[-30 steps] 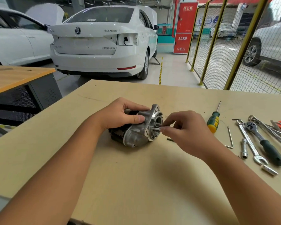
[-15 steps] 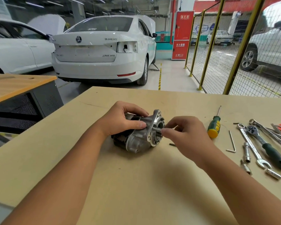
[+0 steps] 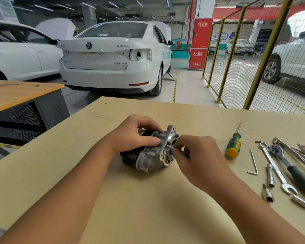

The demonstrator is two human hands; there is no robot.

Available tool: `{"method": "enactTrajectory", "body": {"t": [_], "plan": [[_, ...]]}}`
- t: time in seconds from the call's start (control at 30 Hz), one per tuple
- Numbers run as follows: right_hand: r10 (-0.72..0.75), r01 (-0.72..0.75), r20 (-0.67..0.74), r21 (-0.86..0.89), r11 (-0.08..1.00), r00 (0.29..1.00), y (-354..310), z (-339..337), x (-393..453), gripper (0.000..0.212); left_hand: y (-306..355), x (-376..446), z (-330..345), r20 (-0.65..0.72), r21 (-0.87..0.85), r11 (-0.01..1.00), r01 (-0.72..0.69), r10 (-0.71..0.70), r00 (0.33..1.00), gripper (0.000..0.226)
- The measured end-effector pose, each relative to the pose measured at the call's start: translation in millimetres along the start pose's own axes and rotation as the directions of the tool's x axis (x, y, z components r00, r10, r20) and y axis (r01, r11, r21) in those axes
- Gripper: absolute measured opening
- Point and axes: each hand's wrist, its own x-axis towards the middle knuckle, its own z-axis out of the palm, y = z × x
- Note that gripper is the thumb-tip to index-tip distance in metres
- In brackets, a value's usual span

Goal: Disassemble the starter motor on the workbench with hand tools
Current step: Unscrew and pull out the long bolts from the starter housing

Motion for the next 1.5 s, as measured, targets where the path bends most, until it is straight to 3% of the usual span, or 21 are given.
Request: {"method": "enactTrajectory", "body": {"t": [0.1, 0.2, 0.37, 0.43, 0.57, 0.67, 0.73, 0.83, 0.97, 1.03, 1.1, 1.3, 1.43, 1.5], "plan": [[0.108, -0.110, 0.023, 0.149, 0.983, 0.994, 3, 3, 0, 0.018, 5, 0, 4, -0.038, -0.023, 1.000, 0.013, -0.014, 0.999, 0.034], [0.144, -0.150, 0.044, 0.183, 0.972, 0.989, 3, 4, -2, 0.015, 17, 0, 14, -0.067, -0.103, 0.994, -0.032, 0.025, 0.997, 0.037], [0.278, -0.245, -0.051, 0.341, 0.908, 0.959, 5, 7, -1, 0.013, 24, 1, 29, 0.191, 0.106, 0.990, -0.097, 0.076, 0.979, 0.010], [0.337, -0.281, -0.088, 0.381, 0.881, 0.937, 6, 6, 1, 0.014, 24, 2, 30, 0.206, 0.135, 0.986, -0.099, 0.070, 0.976, 0.008], [0.320, -0.283, -0.076, 0.311, 0.908, 0.944, 6, -7, 8, 0.020, 28, 2, 30, 0.188, 0.123, 0.986, -0.114, 0.089, 0.978, 0.009], [0.386, -0.380, -0.049, 0.095, 0.920, 0.921, 15, -27, 12, 0.056, 28, 3, 31, 0.176, 0.112, 0.987, -0.118, 0.097, 0.980, 0.006], [0.522, -0.524, 0.052, 0.082, 0.848, 0.852, 22, -36, 16, 0.072, 26, 5, 30, 0.143, 0.120, 0.987, -0.110, 0.093, 0.985, 0.005], [0.650, -0.717, 0.316, 0.189, 0.671, 0.691, 24, -35, 16, 0.069, 21, 6, 29, 0.099, 0.117, 0.990, -0.084, 0.073, 0.992, 0.006], [0.664, -0.862, 0.554, 0.378, 0.337, 0.503, 16, -30, 14, 0.065, 18, 7, 25, 0.073, 0.128, 0.990, -0.065, 0.056, 0.996, 0.012], [0.647, -0.871, 0.621, 0.470, 0.145, 0.443, 14, -29, 13, 0.063, 18, 7, 26, 0.043, 0.146, 0.988, -0.056, 0.050, 0.998, 0.009], [0.622, -0.852, 0.655, 0.522, 0.039, 0.429, 14, -25, 11, 0.060, 17, 8, 26, 0.007, 0.178, 0.983, -0.052, 0.052, 0.999, 0.007], [0.516, -0.809, 0.725, 0.580, -0.098, 0.457, 11, -13, 8, 0.048, 16, 8, 22, 0.024, 0.187, 0.981, -0.053, 0.049, 0.999, 0.010], [0.537, -0.813, 0.714, 0.577, -0.085, 0.450, 12, -8, 7, 0.049, 12, 6, 22, 0.042, 0.182, 0.982, -0.051, 0.044, 0.998, 0.008], [0.551, -0.815, 0.696, 0.577, -0.048, 0.461, 13, -8, 7, 0.047, 12, 4, 20, -0.065, 0.141, 0.988, -0.064, 0.074, 0.995, 0.017]]}}
